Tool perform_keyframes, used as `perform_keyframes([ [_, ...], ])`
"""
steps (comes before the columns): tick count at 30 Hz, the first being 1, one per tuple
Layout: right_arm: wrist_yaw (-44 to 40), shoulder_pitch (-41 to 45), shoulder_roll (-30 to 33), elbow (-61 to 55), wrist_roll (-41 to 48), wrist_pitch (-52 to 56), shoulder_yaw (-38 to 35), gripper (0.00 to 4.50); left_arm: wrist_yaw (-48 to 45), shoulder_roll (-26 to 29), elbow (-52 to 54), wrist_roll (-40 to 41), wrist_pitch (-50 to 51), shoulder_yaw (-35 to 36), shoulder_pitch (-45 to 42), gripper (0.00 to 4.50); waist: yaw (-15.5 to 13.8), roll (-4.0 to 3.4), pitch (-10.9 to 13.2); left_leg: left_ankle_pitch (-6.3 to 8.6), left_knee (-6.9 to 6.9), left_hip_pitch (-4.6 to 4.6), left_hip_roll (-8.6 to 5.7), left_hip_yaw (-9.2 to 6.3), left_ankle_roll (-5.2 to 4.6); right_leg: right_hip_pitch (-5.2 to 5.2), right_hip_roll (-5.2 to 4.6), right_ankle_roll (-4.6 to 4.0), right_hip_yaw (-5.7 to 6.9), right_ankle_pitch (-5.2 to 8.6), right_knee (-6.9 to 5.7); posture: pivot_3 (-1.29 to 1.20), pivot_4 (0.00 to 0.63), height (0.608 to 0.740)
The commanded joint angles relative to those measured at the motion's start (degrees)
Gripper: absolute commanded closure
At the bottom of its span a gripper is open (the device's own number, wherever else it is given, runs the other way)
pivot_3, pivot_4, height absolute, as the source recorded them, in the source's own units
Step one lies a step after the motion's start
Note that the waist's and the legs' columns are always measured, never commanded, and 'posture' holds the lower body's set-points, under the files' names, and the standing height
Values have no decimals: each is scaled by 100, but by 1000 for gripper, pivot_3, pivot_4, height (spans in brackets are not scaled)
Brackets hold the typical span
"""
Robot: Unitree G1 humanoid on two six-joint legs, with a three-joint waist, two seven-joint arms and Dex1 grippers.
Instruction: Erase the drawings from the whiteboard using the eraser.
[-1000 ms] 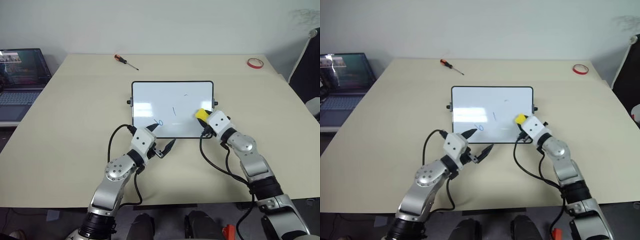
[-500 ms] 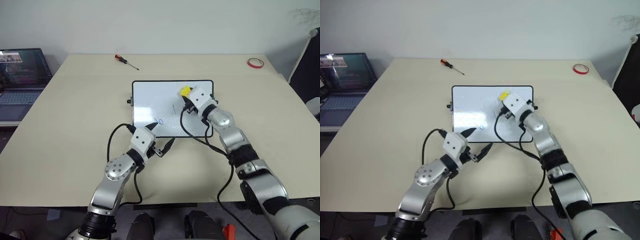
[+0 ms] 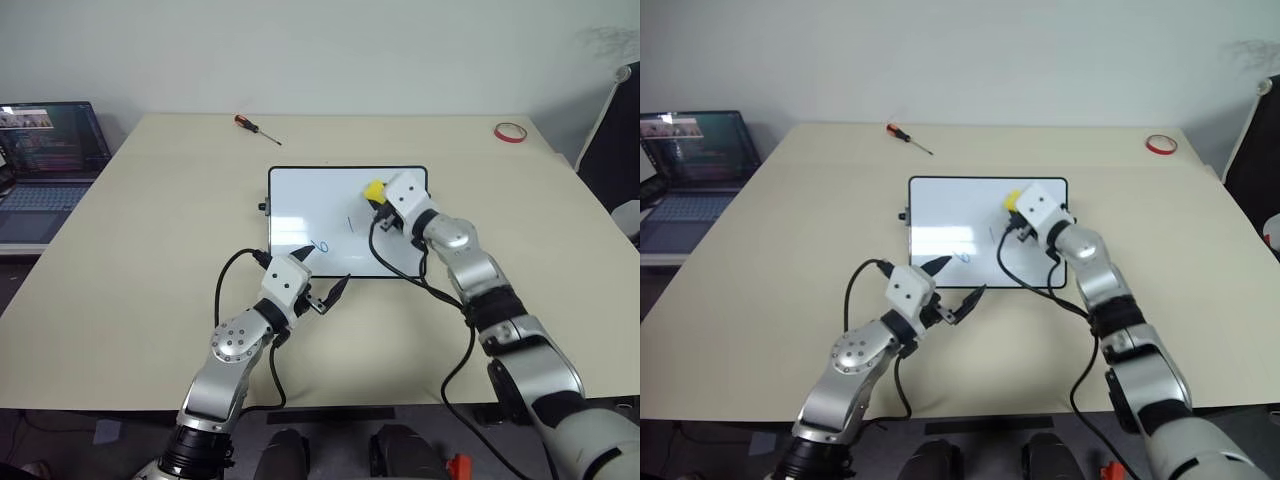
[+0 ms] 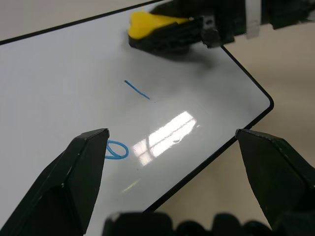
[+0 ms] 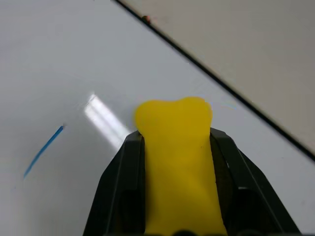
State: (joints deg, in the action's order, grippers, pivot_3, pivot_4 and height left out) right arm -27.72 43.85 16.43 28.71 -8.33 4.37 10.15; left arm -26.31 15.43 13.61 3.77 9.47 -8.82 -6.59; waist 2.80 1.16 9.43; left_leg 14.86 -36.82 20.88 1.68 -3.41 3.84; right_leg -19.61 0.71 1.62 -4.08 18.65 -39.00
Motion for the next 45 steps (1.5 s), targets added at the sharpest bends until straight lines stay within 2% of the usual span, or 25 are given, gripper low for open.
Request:
perform_keyframes([
  [1, -413, -677, 313, -416, 107, 1456, -62, 3199, 68, -54, 184, -18, -108, -27, -34, 0, -4, 2, -5, 0, -1, -6, -1, 0, 0, 7, 0, 4, 0, 3, 0, 0, 150, 740],
  [5, -632, -1067, 488, -1180, 368, 2373, -175, 3199, 79, -60, 161, -7, -120, -46, -45, 0, -4, 8, -19, -1, -5, -8, 0, -1, 0, 10, 1, 6, -2, 3, 1, 0, 150, 740],
  [11, -471, -1228, 615, -1694, 444, 2505, -308, 3199, 47, -43, 148, 14, -128, -63, -50, 0, -20, 10, -19, -1, -5, -4, -2, 0, 0, 6, 2, 9, -2, 5, 4, 0, 150, 740],
  [14, -283, -1436, 367, -2507, 932, 2262, -818, 3199, 8, 27, 211, 41, -145, -2, -13, 0, -62, 12, -11, -1, -1, 7, -2, -1, 0, -3, 2, 10, -2, 5, 10, 0, 150, 740],
  [16, -400, -1653, 321, -2970, 1173, 2101, -906, 3199, 2, 74, 259, 57, -168, 49, 26, 0, -76, 5, -4, -1, 1, 30, -2, 0, 0, -26, 2, 10, -3, 6, 11, 0, 150, 740],
  [20, -569, -2156, 434, -3577, 1361, 1689, -929, 3199, 16, 128, 412, 125, -180, 147, 198, 0, -93, 2, -3, -2, -4, 145, -2, 3, 1, -145, 5, -11, -4, -16, -4, 0, 150, 740],
  [23, -717, -2935, 628, -4199, 1569, 1315, -1161, 3199, 90, 179, 822, 207, -229, 345, 701, 0, -110, 0, -2, 0, 3, 206, 5, 0, 4, -201, -2, -11, -1, -14, 8, 0, 150, 740],
  [29, -875, -4205, 932, -4992, 1742, 309, -1570, 3199, 300, 162, 1240, 169, -421, 656, 1462, 0, -113, -2, 5, 21, 17, 204, -7, -5, -5, -202, -25, -6, -7, 11, 15, 0, 150, 740],
  [33, -1030, -5069, 1229, -4801, 1389, -735, -1482, 3199, 671, -213, 1298, 328, -297, 813, 1753, 0, -109, 9, 14, 21, 8, 170, -11, 3, -6, -160, -24, -4, 1, 12, 13, 0, 150, 740],
  [41, -759, -4903, 1149, -4780, 1334, -727, -1294, 3199, 684, -207, 1226, 245, -357, 673, 1742, 0, -90, 4, 29, 19, -5, 159, -8, 20, -4, -160, 9, -7, -7, 10, 1, 0, 150, 740],
  [45, -629, -4543, 1082, -4790, 1276, -526, -1111, 3199, 702, -187, 1226, 243, -314, 685, 1686, 0, -96, 5, 30, 19, -4, 162, -7, 16, -4, -160, 10, -8, -7, 9, 1, 0, 150, 740],
])
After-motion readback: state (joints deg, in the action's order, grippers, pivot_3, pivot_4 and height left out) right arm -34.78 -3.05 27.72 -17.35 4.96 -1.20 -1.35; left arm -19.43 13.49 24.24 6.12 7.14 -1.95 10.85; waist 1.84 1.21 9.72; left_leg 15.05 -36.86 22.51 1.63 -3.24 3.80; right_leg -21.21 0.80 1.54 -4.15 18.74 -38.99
